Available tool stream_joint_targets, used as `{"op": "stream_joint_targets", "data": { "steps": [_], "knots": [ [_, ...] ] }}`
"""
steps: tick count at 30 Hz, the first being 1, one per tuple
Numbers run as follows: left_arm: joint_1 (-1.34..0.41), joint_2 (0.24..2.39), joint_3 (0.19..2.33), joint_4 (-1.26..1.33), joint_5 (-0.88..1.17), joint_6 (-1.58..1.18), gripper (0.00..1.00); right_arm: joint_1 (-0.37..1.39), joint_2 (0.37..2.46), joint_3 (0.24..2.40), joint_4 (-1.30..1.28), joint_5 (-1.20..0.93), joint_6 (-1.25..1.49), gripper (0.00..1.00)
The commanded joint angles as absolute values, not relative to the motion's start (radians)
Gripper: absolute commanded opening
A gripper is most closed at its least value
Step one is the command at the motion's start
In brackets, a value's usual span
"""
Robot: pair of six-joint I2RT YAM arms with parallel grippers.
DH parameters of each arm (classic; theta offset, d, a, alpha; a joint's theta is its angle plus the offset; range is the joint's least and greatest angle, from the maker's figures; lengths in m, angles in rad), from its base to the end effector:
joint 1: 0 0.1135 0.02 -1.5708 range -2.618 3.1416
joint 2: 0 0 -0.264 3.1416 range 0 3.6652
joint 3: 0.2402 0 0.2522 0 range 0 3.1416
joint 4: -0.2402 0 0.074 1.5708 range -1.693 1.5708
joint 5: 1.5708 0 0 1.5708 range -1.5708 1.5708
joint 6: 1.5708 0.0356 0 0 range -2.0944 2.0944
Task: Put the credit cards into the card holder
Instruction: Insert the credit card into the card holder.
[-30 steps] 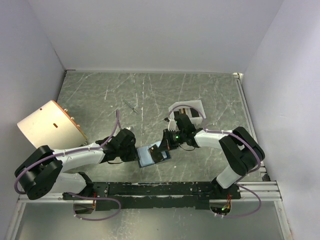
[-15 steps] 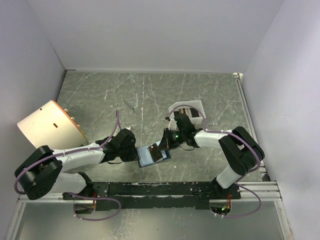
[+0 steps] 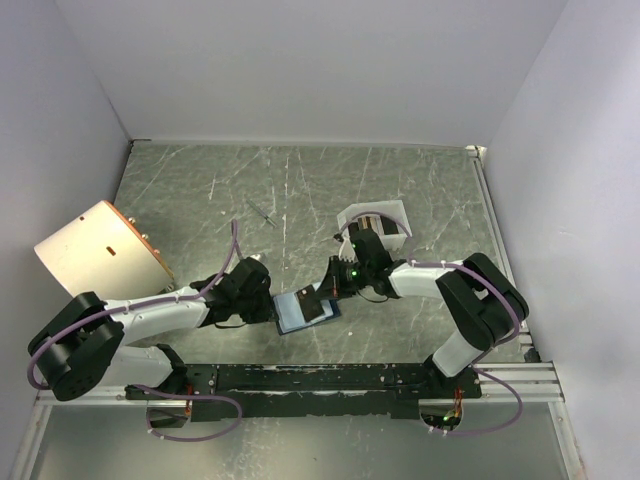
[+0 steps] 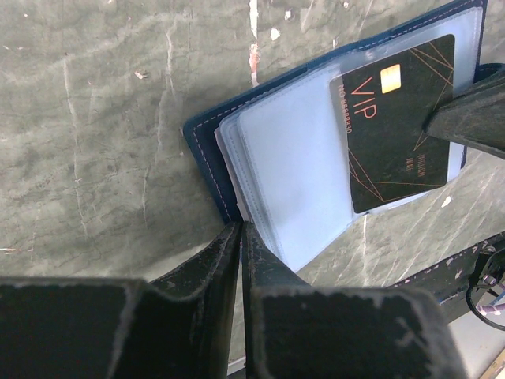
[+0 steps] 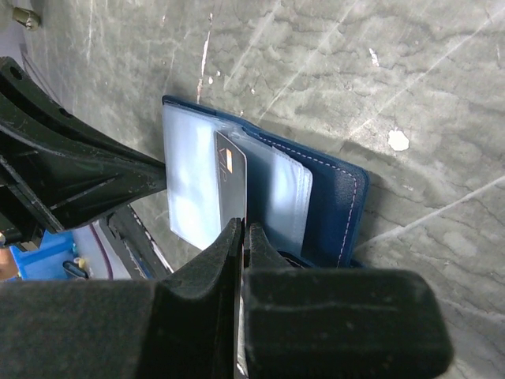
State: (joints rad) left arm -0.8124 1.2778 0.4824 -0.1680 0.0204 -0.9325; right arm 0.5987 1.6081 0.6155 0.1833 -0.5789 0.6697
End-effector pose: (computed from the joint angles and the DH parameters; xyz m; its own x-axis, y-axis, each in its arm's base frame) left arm 0.1512 -0.1607 0.1433 -0.9258 -0.1903 -0.3266 -0.0163 0.8834 -0.4683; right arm 0.2249 0.1770 0.1298 -0.9552 -0.0226 -0.2952 -0.2432 0.6285 0.7388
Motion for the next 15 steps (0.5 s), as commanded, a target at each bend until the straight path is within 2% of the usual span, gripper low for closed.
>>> {"op": "stream_joint_targets", "data": {
  "steps": [1, 15],
  "knots": [
    [-0.808, 1.284, 0.452, -0.212, -0.006, -0.925, 0.19, 0.607, 1.629, 0.581, 0.211, -0.552, 0.688, 0.00],
    [-0.808, 1.278, 0.453, -0.211, -0.004, -0.927, 0.19, 0.633, 1.629, 0.536, 0.284, -0.523, 0.765, 0.00]
  ]
}}
